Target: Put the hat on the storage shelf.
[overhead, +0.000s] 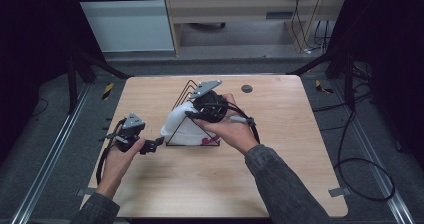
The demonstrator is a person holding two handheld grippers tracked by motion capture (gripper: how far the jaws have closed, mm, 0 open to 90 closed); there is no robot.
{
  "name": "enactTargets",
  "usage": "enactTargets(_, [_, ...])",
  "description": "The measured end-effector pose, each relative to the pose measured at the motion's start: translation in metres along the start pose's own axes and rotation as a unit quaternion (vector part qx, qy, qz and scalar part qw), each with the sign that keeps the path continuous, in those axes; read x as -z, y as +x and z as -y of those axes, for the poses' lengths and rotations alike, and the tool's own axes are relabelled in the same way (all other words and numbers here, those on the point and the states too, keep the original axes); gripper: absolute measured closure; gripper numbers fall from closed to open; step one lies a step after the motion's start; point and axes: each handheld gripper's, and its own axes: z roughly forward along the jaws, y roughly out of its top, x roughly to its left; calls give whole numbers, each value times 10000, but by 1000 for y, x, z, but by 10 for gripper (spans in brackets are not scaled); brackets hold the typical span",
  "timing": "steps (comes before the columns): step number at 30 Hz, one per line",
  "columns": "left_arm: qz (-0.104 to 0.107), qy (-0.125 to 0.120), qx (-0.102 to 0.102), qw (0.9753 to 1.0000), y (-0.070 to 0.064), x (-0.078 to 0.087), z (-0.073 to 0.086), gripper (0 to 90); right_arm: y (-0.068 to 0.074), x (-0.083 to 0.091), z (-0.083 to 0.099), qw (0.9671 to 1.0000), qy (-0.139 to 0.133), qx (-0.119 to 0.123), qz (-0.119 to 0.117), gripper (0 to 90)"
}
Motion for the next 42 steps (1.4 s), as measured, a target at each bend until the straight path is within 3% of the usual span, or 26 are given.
enactTargets(7, [-88, -233, 273, 9993, -3, 3, 2, 29, 5, 11, 6, 9998, -143, -73, 120, 374])
enactTargets(12, [-263, -290, 267, 9989, -7, 3, 8, 33, 3, 23, 12, 9993, -205, -238, 198, 218])
enactTargets(18, [-421, -138, 155, 9989, -3, 3, 18, 37, -5, 42, 30, 9979, -258, -393, 455, 94])
enactTargets(24, [-491, -10, 186, 9986, 5, 3, 24, 40, -16, 64, 54, 9963, -316, -506, 626, 75])
enactTargets(28, [-531, -15, 227, 9983, 10, -1, 29, 47, -25, 78, 74, 9942, -283, -725, 748, 97])
enactTargets(33, [-476, 90, 327, 9983, 18, -7, 34, 47, -33, 90, 96, 9924, -281, -847, 844, 117])
enactTargets(39, [-601, 170, 205, 9978, 23, -10, 37, 49, -40, 99, 130, 9905, -100, -956, 980, 120])
enactTargets(42, [-546, 269, 202, 9979, 26, -12, 40, 47, -43, 103, 152, 9888, -38, -1079, 1035, 121])
